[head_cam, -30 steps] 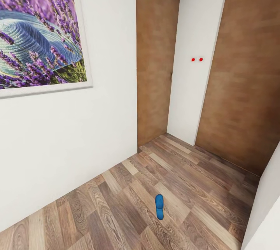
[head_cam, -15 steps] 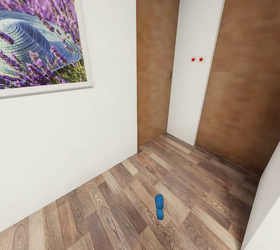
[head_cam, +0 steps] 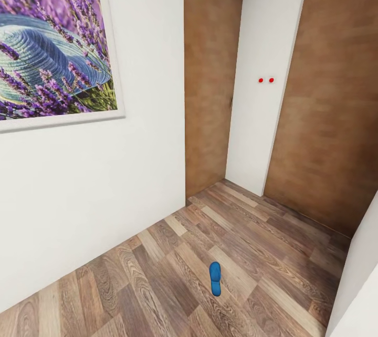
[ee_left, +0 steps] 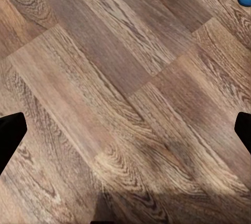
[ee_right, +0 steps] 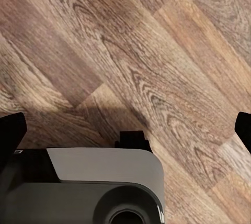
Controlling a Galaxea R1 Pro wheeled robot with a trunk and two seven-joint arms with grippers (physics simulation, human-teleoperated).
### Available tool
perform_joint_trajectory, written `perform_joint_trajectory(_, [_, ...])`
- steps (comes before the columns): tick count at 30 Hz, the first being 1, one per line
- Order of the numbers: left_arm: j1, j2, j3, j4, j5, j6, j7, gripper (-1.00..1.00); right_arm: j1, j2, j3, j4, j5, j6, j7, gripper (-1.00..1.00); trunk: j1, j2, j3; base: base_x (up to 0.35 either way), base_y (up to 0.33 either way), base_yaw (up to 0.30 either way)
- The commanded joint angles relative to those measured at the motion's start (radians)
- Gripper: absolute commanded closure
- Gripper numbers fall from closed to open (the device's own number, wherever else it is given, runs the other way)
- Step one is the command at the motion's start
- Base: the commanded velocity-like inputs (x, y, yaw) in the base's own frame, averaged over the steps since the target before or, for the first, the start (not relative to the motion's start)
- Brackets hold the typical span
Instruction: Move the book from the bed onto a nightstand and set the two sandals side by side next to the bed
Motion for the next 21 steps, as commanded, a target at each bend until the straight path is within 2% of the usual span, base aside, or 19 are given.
perform_joint_trajectory(1, [0.0, 0.0, 0.001, 0.0, 0.001, -0.003, 0.0, -1.0, 0.0, 0.0, -0.002, 0.0, -0.001, -0.002, 0.0, -1.0, 0.0, -0.001, -0.001, 0.0, 0.0, 0.0])
perform_joint_trajectory(6, [0.0, 0.0, 0.001, 0.0, 0.001, -0.003, 0.0, -1.0, 0.0, 0.0, -0.002, 0.0, -0.001, -0.002, 0.0, -1.0, 0.0, -0.001, -0.001, 0.047, 0.0, 0.0])
perform_joint_trajectory(15, [0.0, 0.0, 0.001, 0.0, 0.001, -0.003, 0.0, -1.0, 0.0, 0.0, -0.002, 0.0, -0.001, -0.002, 0.0, -1.0, 0.0, -0.001, -0.001, 0.141, 0.0, 0.0])
perform_joint_trajectory(21, [0.0, 0.0, 0.001, 0.0, 0.001, -0.003, 0.0, -1.0, 0.0, 0.0, -0.002, 0.0, -0.001, -0.002, 0.0, -1.0, 0.0, -0.001, -0.001, 0.032, 0.0, 0.0])
